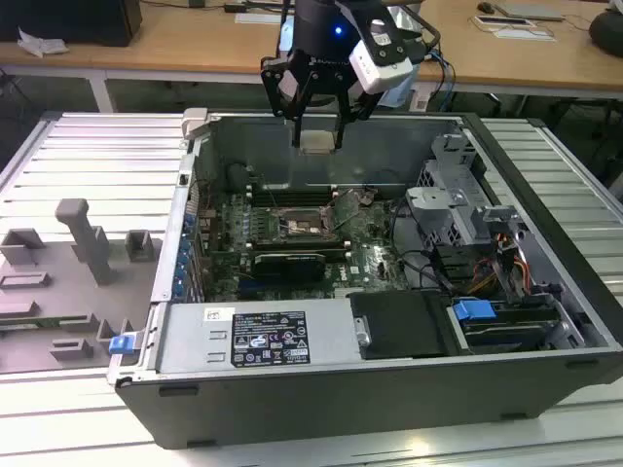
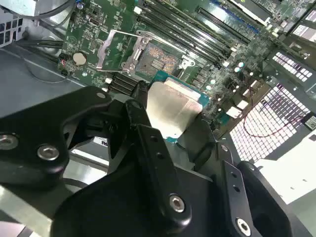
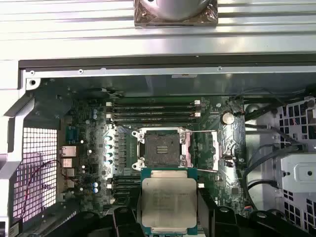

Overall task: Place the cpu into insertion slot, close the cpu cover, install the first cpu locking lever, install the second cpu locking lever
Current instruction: 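Place the cpu into insertion slot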

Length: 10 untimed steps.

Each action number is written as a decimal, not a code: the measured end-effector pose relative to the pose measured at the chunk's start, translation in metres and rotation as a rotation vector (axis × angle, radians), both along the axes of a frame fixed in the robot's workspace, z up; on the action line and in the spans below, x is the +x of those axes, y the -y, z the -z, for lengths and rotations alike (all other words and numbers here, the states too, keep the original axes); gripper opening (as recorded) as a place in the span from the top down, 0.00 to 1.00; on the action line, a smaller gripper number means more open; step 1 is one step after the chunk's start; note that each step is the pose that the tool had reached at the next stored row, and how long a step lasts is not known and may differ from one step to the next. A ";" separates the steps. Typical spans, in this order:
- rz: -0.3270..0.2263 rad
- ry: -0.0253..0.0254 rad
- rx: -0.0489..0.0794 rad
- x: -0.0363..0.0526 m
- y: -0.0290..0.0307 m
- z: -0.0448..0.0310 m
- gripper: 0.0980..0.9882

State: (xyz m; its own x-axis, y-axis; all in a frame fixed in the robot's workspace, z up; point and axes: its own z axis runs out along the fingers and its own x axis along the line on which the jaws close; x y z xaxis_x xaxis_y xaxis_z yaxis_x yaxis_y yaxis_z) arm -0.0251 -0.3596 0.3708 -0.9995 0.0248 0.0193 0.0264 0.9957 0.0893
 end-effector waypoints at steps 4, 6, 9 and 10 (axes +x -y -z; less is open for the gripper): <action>0.036 -0.0001 0.000 0.0000 0.0000 0.0003 0.51; 0.059 0.0000 0.000 0.0000 -0.0001 0.0005 0.51; 0.089 0.0000 0.000 0.0000 -0.0001 0.0008 0.51; 0.115 0.0000 0.000 0.0000 -0.0001 0.0009 0.51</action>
